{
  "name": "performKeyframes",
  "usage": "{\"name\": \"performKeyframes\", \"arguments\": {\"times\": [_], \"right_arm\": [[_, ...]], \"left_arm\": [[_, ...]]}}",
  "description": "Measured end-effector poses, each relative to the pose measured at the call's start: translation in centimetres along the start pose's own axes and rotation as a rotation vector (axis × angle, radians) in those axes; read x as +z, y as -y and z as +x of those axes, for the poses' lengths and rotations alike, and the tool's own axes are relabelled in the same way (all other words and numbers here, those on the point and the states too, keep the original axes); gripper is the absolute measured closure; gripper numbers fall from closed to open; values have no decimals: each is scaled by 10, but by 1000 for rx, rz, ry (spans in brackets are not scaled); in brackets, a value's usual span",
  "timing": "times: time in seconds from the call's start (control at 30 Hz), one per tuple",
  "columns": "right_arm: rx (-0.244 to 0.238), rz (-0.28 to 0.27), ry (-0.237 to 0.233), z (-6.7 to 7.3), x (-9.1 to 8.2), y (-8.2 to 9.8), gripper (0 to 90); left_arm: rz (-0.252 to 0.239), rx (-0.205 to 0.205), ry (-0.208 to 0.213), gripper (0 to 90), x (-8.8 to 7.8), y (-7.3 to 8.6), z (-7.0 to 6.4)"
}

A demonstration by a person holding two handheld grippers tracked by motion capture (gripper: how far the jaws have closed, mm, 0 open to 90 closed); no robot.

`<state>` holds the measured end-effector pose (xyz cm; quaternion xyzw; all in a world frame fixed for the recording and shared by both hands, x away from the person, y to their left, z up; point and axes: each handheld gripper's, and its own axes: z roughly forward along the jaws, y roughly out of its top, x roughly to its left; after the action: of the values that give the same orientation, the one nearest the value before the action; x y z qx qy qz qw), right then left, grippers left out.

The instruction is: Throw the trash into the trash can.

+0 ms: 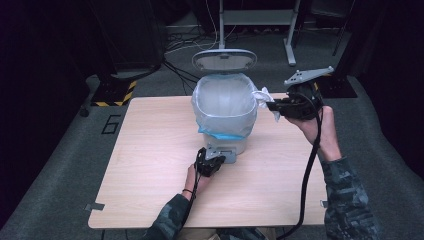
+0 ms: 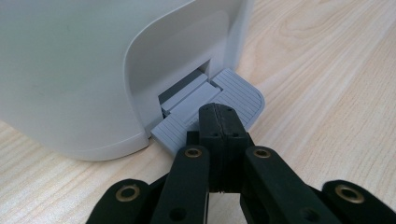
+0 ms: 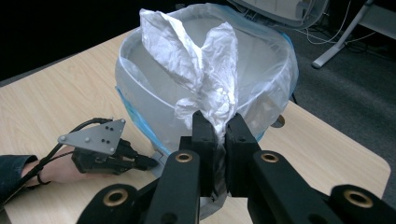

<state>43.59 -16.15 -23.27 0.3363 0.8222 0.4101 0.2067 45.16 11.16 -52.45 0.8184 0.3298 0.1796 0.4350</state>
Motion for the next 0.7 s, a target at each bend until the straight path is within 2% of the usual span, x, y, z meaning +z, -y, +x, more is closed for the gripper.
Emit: {"name": "performKeyframes", "arguments": {"times": [0.7], "right_arm": [[-54,45,-1,-1,25,-46,848]], "left_arm": [[-1,-3,1,900,0,0,0]]}}
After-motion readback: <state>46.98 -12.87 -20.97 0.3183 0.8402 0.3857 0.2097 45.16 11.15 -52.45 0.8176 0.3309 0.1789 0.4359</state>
